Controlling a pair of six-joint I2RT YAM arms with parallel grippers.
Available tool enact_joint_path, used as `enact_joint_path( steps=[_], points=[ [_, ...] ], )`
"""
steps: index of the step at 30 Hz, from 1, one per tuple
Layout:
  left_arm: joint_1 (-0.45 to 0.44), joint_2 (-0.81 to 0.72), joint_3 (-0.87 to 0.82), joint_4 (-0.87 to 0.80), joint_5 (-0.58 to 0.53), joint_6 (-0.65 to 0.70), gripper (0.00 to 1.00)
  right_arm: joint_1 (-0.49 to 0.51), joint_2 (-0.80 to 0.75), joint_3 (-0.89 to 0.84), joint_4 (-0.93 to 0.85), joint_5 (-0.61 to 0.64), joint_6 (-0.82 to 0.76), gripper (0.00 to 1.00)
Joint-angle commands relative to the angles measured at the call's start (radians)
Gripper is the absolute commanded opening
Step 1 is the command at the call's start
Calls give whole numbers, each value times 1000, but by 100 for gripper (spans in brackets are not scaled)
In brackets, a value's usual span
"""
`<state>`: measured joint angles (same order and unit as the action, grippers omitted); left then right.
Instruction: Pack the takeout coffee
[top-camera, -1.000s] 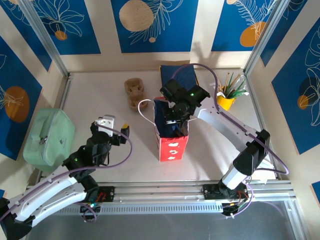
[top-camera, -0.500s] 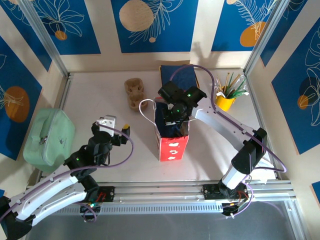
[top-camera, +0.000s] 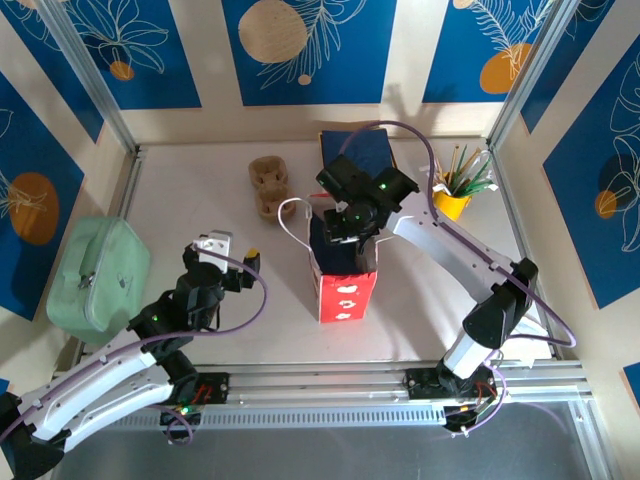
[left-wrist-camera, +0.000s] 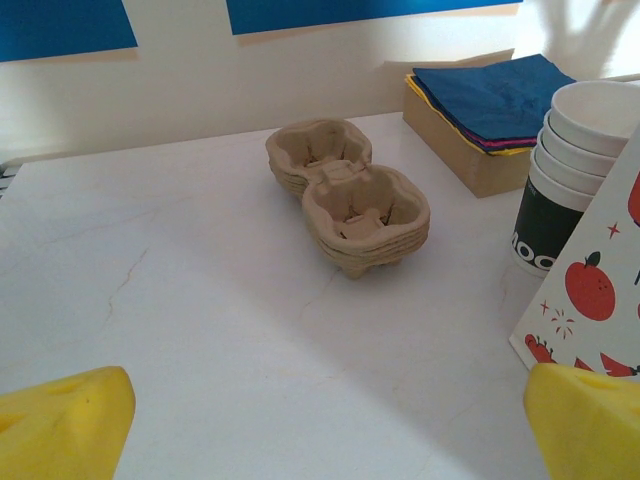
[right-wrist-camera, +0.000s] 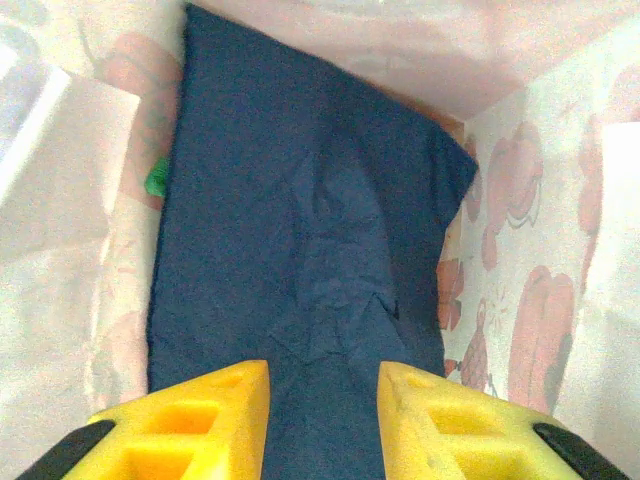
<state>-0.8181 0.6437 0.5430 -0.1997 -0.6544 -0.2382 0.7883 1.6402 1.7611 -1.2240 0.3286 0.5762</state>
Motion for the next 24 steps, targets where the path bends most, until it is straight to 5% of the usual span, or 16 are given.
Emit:
enact_joint_path(
  steps=[1, 10, 16, 24],
  points=[
    [10, -9, 3, 10, -5, -7, 99, 6, -30, 56, -32, 22, -17, 35],
    [10, -16, 7, 3, -10, -1, 99, 11, -67, 191, 7, 22, -149, 35],
    [9, -15, 13, 0, -17, 3, 99, -7, -96, 260, 117, 122, -290, 46],
    [8, 5, 23, 2, -29, 7, 99, -223, -20, 350, 288, 74, -384, 52]
  ],
)
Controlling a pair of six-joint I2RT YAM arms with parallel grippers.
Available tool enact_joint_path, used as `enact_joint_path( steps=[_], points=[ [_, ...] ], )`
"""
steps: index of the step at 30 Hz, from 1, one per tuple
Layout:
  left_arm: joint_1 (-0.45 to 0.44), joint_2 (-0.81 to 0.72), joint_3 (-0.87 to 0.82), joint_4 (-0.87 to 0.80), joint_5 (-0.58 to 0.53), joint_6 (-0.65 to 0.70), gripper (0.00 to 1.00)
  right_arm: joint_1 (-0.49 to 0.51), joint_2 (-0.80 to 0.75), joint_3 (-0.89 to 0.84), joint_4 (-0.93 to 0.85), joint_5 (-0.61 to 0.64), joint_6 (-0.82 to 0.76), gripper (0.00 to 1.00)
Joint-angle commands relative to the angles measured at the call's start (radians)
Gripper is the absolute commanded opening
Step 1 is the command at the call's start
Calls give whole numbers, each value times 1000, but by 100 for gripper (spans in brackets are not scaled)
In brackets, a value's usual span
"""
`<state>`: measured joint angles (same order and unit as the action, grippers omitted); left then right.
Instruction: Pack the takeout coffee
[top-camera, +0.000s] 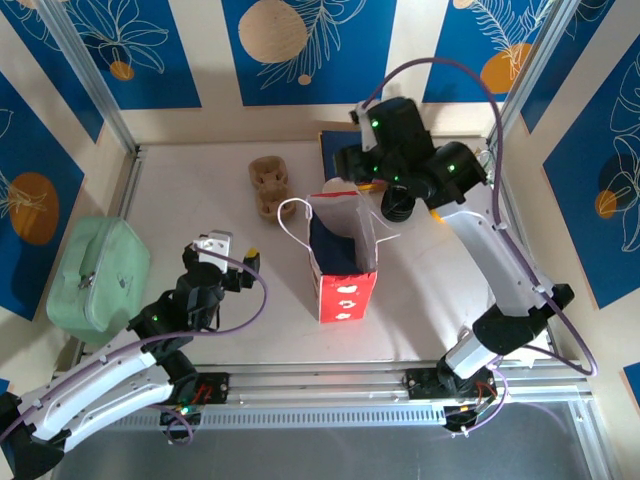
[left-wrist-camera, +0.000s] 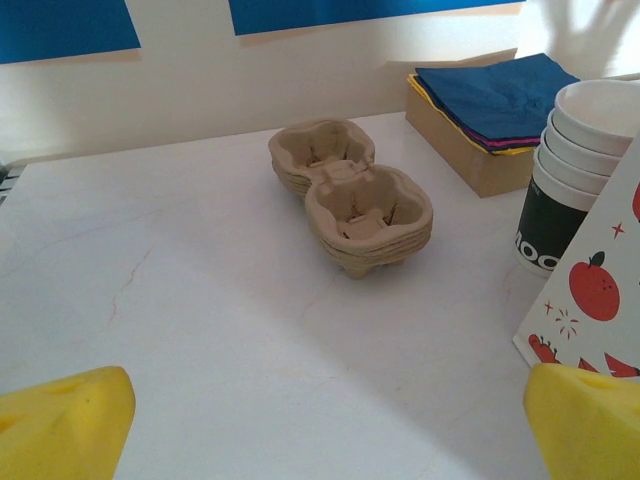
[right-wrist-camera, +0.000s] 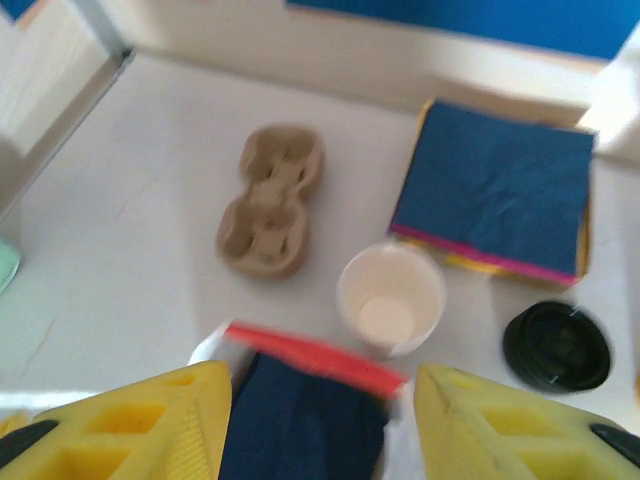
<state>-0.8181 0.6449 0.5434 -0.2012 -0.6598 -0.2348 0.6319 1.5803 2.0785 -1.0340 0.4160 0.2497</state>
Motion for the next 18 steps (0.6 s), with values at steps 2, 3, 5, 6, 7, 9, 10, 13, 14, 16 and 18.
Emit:
enact_joint_path(
  steps=[2, 3, 5, 6, 7, 9, 10, 13, 14, 16, 18],
  points=[
    [8, 11, 24, 5, -20, 2, 99, -139, 82, 58, 132, -54, -53, 52],
    [9, 16, 24, 7, -18, 2, 99, -176, 110, 80, 140, -81, -46, 52],
    [8, 25, 29, 6, -17, -1, 99, -239, 166, 119, 158, -135, -32, 53],
    [10, 30, 34, 7, -15, -2, 99, -268, 197, 136, 171, -161, -28, 53],
    [9, 36, 35, 7, -16, -1, 99, -292, 224, 151, 181, -181, -24, 53],
    [10, 45, 40, 7, -20, -1, 99, -332, 296, 190, 197, -209, -28, 53],
    [9, 49, 44, 9, -21, 1, 99, -346, 328, 207, 203, -214, -32, 53],
    [10, 57, 54, 6, -32, 9, 100, -379, 439, 274, 220, -223, -48, 54],
    [9, 58, 56, 8, -35, 11, 99, -386, 477, 300, 224, -230, -50, 55],
    [10, 61, 60, 11, -38, 17, 99, -395, 555, 358, 217, -246, -57, 56],
    [8, 64, 65, 10, -43, 23, 99, -395, 628, 414, 212, -256, -72, 56]
  ],
)
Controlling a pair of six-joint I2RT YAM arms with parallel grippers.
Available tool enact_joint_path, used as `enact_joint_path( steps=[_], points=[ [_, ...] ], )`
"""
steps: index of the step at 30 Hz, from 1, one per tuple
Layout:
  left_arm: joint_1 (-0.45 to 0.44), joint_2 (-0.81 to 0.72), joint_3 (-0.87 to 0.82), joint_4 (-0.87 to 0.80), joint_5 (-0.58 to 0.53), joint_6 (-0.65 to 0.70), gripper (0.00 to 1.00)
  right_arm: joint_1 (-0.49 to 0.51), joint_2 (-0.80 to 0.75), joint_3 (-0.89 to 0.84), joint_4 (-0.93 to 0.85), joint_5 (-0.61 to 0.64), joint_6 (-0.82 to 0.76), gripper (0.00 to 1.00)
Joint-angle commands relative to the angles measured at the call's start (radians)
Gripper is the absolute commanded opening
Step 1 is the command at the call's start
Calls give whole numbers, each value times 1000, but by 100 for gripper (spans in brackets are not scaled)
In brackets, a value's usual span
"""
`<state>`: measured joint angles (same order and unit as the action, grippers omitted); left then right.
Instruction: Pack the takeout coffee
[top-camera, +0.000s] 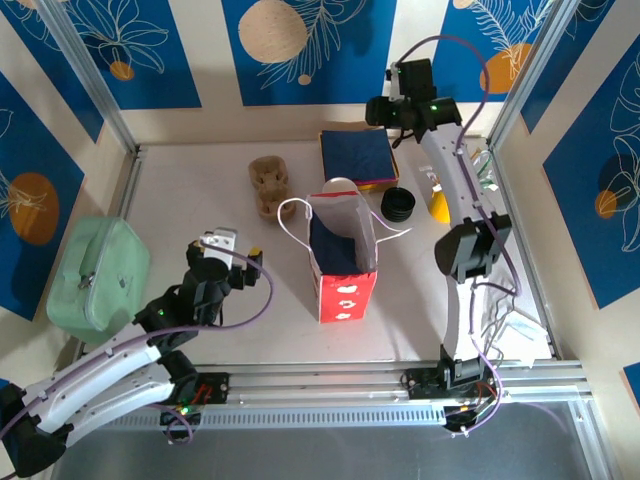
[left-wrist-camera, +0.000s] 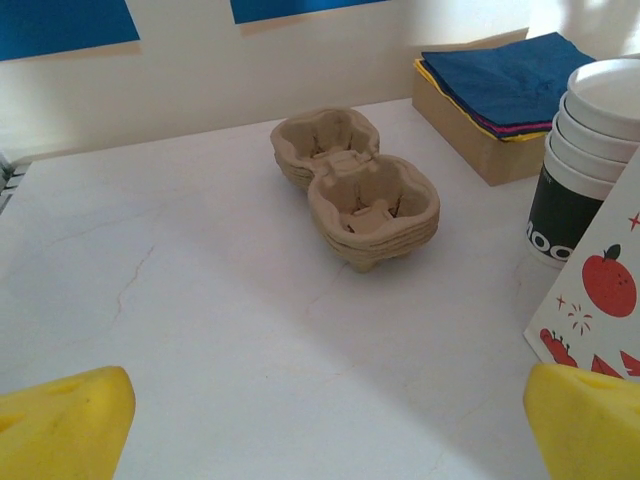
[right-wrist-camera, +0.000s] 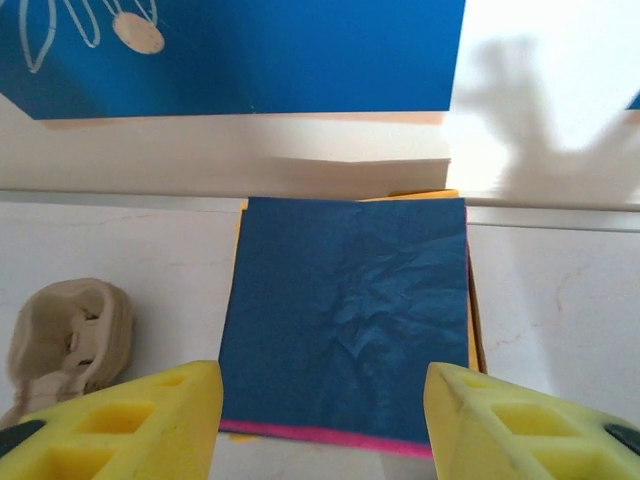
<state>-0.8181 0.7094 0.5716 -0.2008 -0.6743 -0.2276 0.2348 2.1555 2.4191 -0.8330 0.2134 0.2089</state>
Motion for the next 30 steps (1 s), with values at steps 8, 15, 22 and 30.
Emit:
enact_joint_path(
  steps=[8, 15, 22, 30],
  points=[
    [10, 19, 52, 6, -36, 29, 99, 14, 204, 118, 59, -57, -69, 62],
    [10, 18, 54, -1, -43, 33, 99, 33, 288, 108, 108, -37, -107, 69],
    [10, 17, 48, -2, -42, 31, 99, 42, 363, 134, 127, 9, -129, 78],
    [9, 16, 46, -2, -41, 24, 99, 49, 417, 152, 138, 47, -140, 85]
  ],
)
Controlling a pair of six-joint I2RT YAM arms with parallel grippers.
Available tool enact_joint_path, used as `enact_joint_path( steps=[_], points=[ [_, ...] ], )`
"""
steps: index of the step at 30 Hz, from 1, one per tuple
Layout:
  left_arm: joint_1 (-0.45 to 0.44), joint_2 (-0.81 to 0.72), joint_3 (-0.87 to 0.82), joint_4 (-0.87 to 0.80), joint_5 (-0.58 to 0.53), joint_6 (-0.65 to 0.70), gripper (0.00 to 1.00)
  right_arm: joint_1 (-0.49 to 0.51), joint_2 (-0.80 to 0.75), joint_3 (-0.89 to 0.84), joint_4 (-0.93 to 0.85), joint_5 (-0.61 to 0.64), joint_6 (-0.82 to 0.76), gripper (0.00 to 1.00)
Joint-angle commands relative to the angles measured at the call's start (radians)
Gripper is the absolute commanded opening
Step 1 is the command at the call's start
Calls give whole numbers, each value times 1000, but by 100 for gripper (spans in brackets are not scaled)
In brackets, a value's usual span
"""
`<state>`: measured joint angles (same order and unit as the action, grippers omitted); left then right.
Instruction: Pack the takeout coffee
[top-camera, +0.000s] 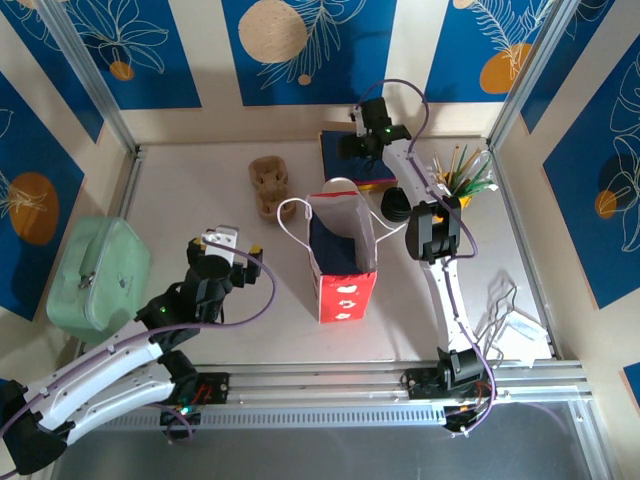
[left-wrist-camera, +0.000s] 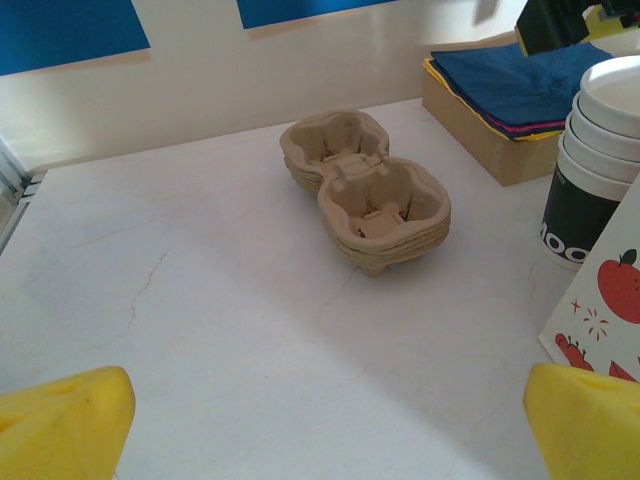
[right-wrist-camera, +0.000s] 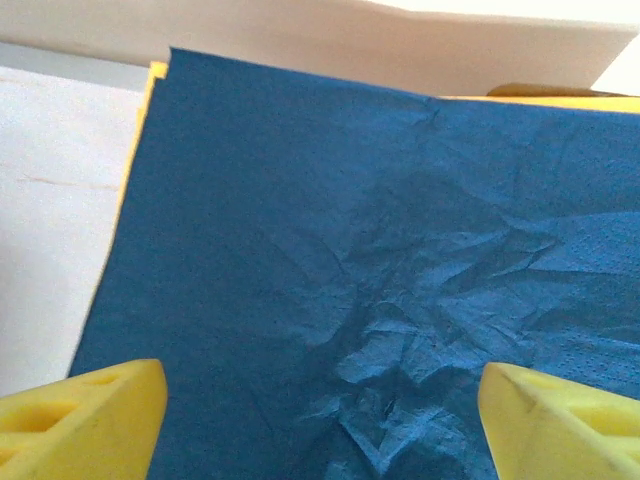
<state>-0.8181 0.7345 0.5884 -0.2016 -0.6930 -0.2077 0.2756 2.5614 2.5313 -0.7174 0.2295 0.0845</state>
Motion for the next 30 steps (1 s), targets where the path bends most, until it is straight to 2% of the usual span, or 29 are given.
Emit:
enact_joint_path(
  steps=[1, 24, 30],
  points=[
    [9, -9, 28, -3, -22, 3, 99, 10, 17, 42, 22, 42, -17, 86],
    [8, -9, 31, -5, -21, -10, 99, 25, 132, 73, -34, 105, -26, 87],
    [9, -10, 30, -4, -20, -10, 100, 17, 139, 64, -48, 90, 3, 82]
  ],
)
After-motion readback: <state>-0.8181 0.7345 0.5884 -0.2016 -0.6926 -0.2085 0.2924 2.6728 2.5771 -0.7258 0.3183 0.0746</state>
